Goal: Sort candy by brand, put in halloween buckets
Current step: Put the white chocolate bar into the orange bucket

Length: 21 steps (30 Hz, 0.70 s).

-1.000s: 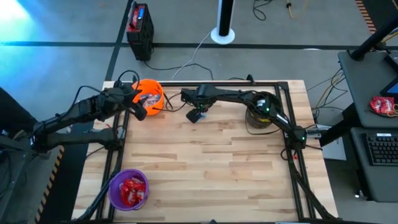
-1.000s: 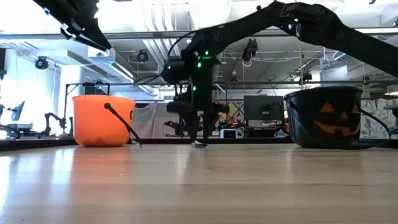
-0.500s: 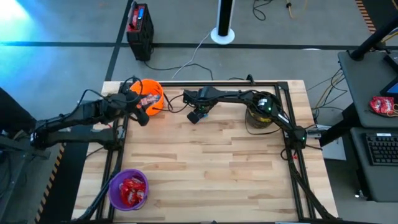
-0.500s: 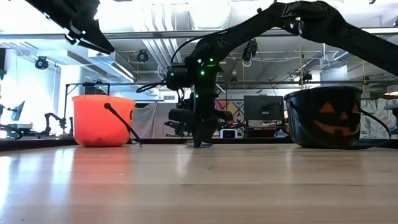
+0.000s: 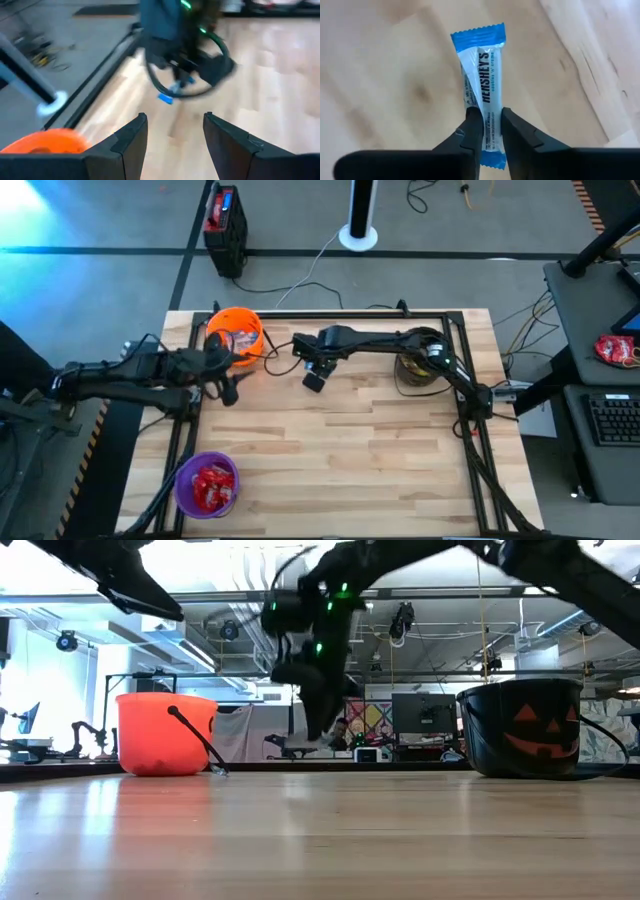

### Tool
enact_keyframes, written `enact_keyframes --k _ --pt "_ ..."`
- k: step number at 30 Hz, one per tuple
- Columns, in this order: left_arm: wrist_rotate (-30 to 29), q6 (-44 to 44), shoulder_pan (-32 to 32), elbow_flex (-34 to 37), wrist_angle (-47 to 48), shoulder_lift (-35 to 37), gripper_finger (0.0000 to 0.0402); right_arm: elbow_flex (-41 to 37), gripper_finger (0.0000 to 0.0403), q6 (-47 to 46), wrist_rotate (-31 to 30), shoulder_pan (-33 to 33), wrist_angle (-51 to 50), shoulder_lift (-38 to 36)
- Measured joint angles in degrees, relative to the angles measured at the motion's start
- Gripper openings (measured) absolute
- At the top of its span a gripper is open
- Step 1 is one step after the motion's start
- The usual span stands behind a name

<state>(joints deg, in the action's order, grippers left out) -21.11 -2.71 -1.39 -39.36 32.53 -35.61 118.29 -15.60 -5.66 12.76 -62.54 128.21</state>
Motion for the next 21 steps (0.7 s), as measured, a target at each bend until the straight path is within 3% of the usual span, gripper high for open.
enact_keyframes --k 5,10,14,21 --pt "2.7 5.7 8.4 1.7 -3.1 -1.6 0.0176 -3.5 0.0025 3.1 2.9 -3.6 0.1 -6.1" --pt "2.6 10.1 14.3 5.5 -14.7 -4.8 0.0176 -9.1 0.0008 3.6 6.8 -7.0 3.7 -13.5" --pt "2.4 12.6 15.7 7.9 -26.4 -8.2 0.0176 -15.8 0.0007 5.0 8.7 -9.3 9.5 -19.6" --pt "2.5 18.4 15.9 7.8 -34.2 -16.9 0.0176 -24.3 0.0008 6.7 16.7 -11.7 21.9 -27.6"
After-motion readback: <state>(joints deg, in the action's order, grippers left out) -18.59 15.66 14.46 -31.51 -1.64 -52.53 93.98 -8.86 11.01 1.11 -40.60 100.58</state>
